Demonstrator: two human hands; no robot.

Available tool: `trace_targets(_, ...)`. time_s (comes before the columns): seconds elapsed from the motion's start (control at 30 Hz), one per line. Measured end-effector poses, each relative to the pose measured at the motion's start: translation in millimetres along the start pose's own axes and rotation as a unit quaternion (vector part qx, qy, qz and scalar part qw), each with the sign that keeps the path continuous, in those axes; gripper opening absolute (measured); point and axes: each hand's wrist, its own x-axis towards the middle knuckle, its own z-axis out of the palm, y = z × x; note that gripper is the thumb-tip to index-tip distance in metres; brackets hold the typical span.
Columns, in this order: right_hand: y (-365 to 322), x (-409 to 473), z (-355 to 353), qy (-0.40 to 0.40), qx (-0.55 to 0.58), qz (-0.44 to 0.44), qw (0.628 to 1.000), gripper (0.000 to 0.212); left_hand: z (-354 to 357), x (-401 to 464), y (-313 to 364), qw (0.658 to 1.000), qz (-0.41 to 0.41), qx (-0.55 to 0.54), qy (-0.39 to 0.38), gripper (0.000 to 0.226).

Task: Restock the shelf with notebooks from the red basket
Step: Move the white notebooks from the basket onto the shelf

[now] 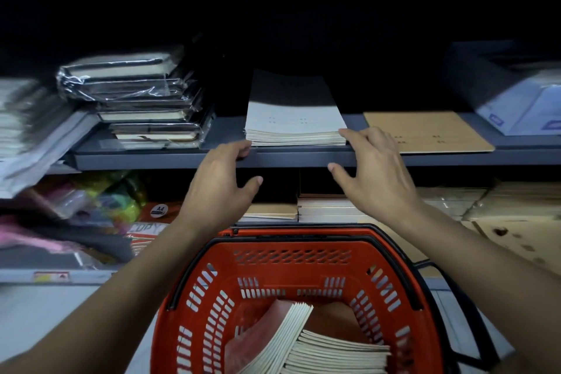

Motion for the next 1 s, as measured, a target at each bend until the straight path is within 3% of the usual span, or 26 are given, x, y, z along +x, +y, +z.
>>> trace_targets(0.17, -0.9, -20.8, 3.8, 0.007, -0.002, -0.039, 0.999, 0.054, 6.6, -18.2, -2.7, 0.998, 0.025, 0.041, -0.036, 0.058)
trace_targets(0.3, -1.0, -37.5, 17.0, -0.033, 0.002, -0.054, 0.998, 0.049, 16.1, -29.6, -10.4, 0.997, 0.019, 0.037, -0.069, 0.053)
trace_targets(0.57, -6.4, -68.0, 60.1, -0.139, 0.002, -0.057, 0.989, 0.041, 51.6, -56.2, -37.7, 0.984, -0.068, 0.009, -0.165, 0.040)
trace_targets(0.73, -7.2, -88.6, 93.2, -0.225, 0.007, -0.041, 0.973, 0.035, 81.3, -77.7, -69.8, 0.948, -0.184, -0.033, -0.259, 0.010)
trace_targets(1.0, -6.3, -122.4, 140.3, -0.366, 0.031, 0.016, 0.930, 0.028, 107.8, -127.7, -92.6, 0.884, -0.272, -0.014, -0.379, 0.023)
